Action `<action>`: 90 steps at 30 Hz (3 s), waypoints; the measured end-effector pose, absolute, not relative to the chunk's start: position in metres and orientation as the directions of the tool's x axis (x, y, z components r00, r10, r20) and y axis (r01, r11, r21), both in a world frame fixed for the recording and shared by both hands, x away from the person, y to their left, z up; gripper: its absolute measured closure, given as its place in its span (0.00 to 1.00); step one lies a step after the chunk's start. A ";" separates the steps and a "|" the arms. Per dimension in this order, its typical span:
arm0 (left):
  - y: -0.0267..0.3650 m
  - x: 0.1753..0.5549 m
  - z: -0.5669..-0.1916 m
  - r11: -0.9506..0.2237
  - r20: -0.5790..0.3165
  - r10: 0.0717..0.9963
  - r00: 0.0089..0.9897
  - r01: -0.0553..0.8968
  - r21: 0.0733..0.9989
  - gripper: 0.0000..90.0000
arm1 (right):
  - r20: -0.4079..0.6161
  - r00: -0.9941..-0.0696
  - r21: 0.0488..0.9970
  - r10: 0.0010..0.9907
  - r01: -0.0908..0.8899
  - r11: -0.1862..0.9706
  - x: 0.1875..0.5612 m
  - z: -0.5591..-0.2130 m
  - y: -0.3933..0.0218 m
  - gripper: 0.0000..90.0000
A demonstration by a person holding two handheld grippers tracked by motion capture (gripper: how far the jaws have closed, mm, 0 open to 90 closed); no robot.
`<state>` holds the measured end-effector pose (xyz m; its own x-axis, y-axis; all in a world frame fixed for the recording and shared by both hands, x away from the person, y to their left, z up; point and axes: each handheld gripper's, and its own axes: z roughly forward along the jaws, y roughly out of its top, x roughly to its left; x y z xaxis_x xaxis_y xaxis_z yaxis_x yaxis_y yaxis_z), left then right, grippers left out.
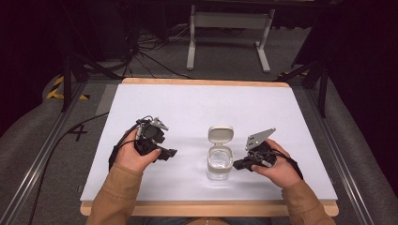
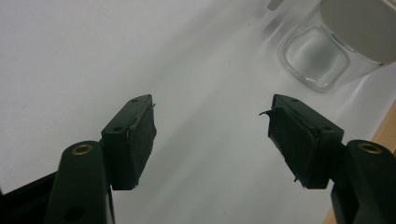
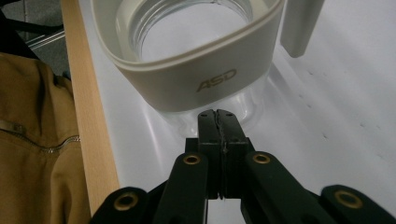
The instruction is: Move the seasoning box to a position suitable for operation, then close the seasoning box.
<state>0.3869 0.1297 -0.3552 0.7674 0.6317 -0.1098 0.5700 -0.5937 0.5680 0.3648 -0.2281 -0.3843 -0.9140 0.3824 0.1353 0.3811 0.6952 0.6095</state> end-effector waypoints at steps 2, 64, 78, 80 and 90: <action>0.130 0.387 -0.355 -0.598 -0.109 0.627 0.771 0.567 0.567 0.36 | 0.138 -0.918 0.606 0.373 0.376 0.702 0.364 -0.384 -0.226 1.00; 0.159 0.365 -0.360 -0.550 -0.109 0.692 0.713 0.619 0.561 0.35 | 0.090 -0.849 0.858 0.520 0.331 0.392 0.390 -0.342 -0.250 1.00; 0.160 0.364 -0.360 -0.546 -0.110 0.695 0.711 0.621 0.562 0.35 | 0.079 -0.859 0.861 0.506 0.315 0.400 0.388 -0.340 -0.246 1.00; 0.160 0.364 -0.360 -0.544 -0.111 0.696 0.710 0.621 0.564 0.35 | 0.075 -0.861 0.861 0.502 0.310 0.402 0.387 -0.339 -0.245 1.00; 0.157 0.366 -0.360 -0.558 -0.108 0.683 0.723 0.612 0.560 0.35 | 0.054 -0.875 0.861 0.482 0.285 0.422 0.380 -0.335 -0.242 1.00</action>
